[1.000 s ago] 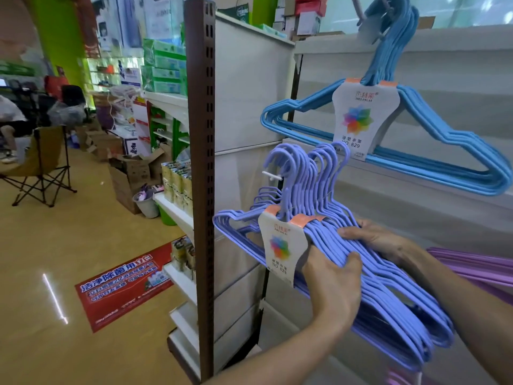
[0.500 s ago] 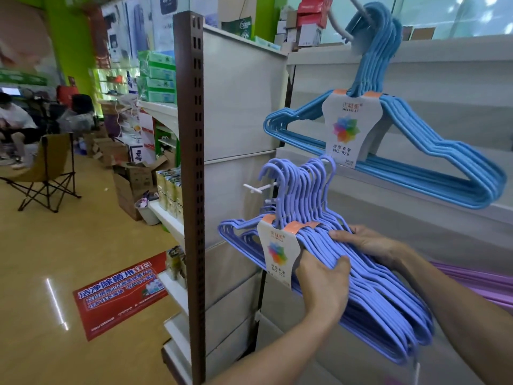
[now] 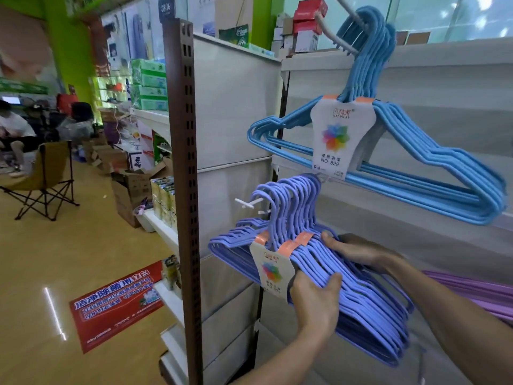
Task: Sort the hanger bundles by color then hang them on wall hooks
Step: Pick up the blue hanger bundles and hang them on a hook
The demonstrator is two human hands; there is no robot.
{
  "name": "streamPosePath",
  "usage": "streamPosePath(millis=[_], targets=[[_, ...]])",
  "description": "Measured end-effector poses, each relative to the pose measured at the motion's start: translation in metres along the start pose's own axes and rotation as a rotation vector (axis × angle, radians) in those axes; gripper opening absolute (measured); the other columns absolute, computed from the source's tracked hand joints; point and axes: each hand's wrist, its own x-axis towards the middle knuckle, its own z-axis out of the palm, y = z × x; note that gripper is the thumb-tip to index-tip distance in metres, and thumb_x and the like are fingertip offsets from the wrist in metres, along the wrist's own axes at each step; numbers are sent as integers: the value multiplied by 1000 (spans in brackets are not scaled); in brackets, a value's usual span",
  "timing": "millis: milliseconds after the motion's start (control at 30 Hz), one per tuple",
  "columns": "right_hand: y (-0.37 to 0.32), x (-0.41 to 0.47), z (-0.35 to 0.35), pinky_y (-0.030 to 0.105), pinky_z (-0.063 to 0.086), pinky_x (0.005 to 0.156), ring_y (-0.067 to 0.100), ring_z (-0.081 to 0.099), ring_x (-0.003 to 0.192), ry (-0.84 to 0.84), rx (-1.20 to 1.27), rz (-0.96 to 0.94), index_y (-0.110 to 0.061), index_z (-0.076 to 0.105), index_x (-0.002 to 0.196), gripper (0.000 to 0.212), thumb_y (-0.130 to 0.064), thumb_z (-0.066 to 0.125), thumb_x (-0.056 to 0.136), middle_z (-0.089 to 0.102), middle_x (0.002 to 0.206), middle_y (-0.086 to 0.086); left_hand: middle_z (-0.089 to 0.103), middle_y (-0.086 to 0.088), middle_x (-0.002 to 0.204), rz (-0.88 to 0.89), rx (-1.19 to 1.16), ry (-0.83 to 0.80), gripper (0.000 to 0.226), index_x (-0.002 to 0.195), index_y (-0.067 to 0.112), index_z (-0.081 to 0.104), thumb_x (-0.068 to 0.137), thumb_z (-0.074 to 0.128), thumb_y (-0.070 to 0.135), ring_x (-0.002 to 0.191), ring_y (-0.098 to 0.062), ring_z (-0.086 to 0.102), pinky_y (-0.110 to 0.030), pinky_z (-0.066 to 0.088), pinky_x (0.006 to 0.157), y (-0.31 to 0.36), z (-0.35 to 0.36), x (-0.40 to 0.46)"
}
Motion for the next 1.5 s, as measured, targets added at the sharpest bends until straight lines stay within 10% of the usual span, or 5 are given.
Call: streamPosePath(millis=[367, 733, 933, 1200, 1500], targets=[[0, 5, 16, 16, 47, 65, 19, 67, 84, 220, -51, -200, -11, 62, 109, 58, -63, 49, 89, 71, 100, 9, 72, 9, 102, 30, 201, -278, 29, 104, 16, 67, 90, 63, 41, 96, -8, 66, -35, 54, 92, -9, -34, 17], [-12, -23, 42, 40, 35, 114, 20, 39, 140, 430, -172, -235, -26, 33, 152, 94, -74, 56, 75, 40, 154, 3, 73, -13, 95, 67, 521, -926, 35, 100, 4, 70, 97, 59, 37, 87, -22, 72, -36, 60, 83, 22, -136, 52], [-30, -58, 72, 34, 27, 119, 3, 29, 144, 397, -209, -337, -36, 28, 152, 93, -81, 57, 76, 31, 156, -17, 75, -11, 84, 284, 358, -701, 16, 99, -1, 69, 98, 57, 8, 68, -18, 69, -33, 56, 63, 68, -195, 89], [-37, -71, 118, 46, 23, 120, 19, 9, 152, 456, -497, -178, -33, 6, 158, 91, -43, 44, 77, 7, 164, -5, 39, 6, 151, 814, 941, -769, 75, 148, 22, 38, 77, 61, 16, 139, -9, 36, -25, 31, 115, 58, -213, 153], [-60, -50, 150, 64, 13, 118, 38, -10, 152, 528, -724, 152, -27, -18, 156, 96, -14, 52, 92, -18, 165, 6, 28, 5, 161, 774, 909, -772, 89, 157, 28, 20, 85, 69, 10, 145, -16, 31, -35, 32, 117, 26, -162, 184]])
